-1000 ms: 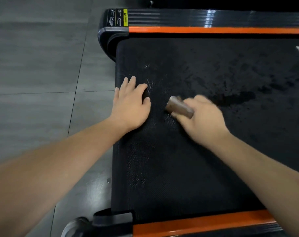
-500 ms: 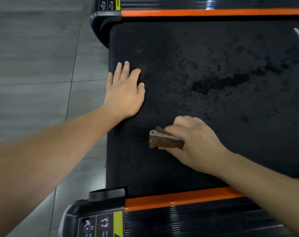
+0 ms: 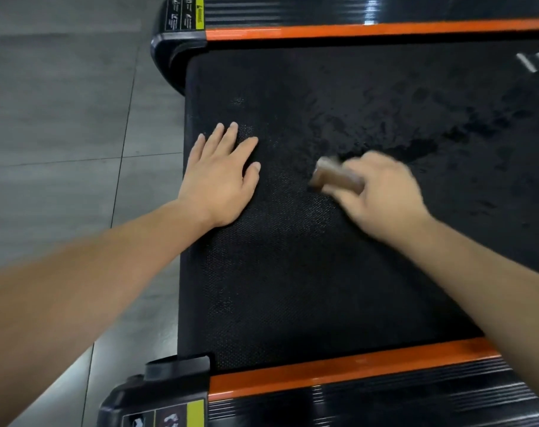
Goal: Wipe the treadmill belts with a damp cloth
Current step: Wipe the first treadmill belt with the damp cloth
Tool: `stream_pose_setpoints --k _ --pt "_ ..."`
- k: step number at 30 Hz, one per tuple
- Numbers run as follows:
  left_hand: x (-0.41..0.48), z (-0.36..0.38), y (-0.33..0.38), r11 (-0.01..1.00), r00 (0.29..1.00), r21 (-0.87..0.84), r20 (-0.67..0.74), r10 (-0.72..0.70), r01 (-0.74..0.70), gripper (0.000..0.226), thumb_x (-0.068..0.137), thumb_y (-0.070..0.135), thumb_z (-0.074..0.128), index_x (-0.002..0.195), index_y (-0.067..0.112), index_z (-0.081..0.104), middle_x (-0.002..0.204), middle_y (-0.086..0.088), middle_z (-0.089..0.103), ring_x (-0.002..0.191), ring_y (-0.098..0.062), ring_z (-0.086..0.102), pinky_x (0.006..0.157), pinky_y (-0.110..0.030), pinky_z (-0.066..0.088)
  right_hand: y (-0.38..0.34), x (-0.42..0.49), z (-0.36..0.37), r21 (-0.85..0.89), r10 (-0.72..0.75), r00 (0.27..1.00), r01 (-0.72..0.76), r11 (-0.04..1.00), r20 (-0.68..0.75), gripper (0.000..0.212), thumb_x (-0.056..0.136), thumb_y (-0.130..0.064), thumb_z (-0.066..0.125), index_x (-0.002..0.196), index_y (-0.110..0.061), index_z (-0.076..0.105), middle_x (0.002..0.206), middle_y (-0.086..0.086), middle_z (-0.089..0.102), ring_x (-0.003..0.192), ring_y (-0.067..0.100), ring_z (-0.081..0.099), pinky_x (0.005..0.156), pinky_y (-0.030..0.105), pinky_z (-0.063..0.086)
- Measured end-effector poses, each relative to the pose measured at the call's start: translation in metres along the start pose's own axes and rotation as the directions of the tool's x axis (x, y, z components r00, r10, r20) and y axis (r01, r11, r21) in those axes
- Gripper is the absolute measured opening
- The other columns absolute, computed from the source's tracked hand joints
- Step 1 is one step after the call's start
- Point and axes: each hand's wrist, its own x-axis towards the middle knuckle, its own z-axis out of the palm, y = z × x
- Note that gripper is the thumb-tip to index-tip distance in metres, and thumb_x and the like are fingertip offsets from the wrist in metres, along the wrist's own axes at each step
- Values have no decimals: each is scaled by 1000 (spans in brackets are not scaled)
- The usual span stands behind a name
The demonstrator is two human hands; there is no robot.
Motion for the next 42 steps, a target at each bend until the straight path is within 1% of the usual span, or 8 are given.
stream_pose_setpoints --k 2,8,13,20,24,29,35,42 --pt "0 1 -1 1000 1000 2 -2 -3 3 54 108 47 31 160 29 34 172 -7 16 160 -25 4 129 -45 0 2 9 4 10 116 992 -116 993 -43 39 90 -54 60 81 -17 62 79 2 51 77 32 57 68 40 46" --pt "1 1 0 1000 1000 -12 -1 -13 13 54 108 46 33 159 29 35 172 -6 16 160 -25 4 129 -44 -1 -24 -17 5 85 -163 981 154 984 107 35 90 -58 58 80 -24 61 78 -6 49 74 24 55 68 38 45" --pt "6 -2 1 1000 999 -13 28 -17 17 51 108 45 36 155 28 39 169 -9 22 158 -29 8 128 -48 2 15 60 10 -17 207 977 -208 978 -48 38 90 -55 62 89 -17 63 87 7 53 87 36 59 75 43 48" --pt "20 4 17 995 995 24 -5 -98 98 55 103 51 39 150 22 36 159 -12 27 151 -32 17 126 -56 4 -10 21 5 58 -125 984 118 991 126 37 86 -61 56 82 -25 62 80 -4 52 76 24 57 72 40 48" --pt "21 5 16 992 991 42 50 -121 119 67 106 52 25 164 24 11 173 -12 -1 159 -26 -8 126 -55 -10 26 84 8 -21 243 969 -244 970 -32 38 88 -59 61 94 -21 64 94 10 60 92 38 62 79 44 51" --pt "22 7 16 989 990 97 73 -121 114 66 106 53 17 165 25 6 173 -10 -6 159 -27 -14 126 -57 -10 -7 44 10 149 -96 987 77 986 128 36 86 -59 57 82 -24 62 80 -4 51 75 22 54 70 39 46" --pt "22 8 20 988 990 101 65 -125 118 66 106 54 16 165 26 9 173 -10 -4 159 -27 -12 126 -58 -8 22 132 19 21 201 979 -200 980 -24 32 86 -60 59 85 -28 57 92 7 61 91 35 63 79 44 49" --pt "24 6 20 986 989 117 69 -129 121 66 106 52 18 165 24 9 173 -11 -4 159 -28 -12 126 -58 -7 0 111 19 27 -136 980 133 991 149 33 85 -58 64 87 -25 64 85 -1 60 82 23 60 76 41 48"
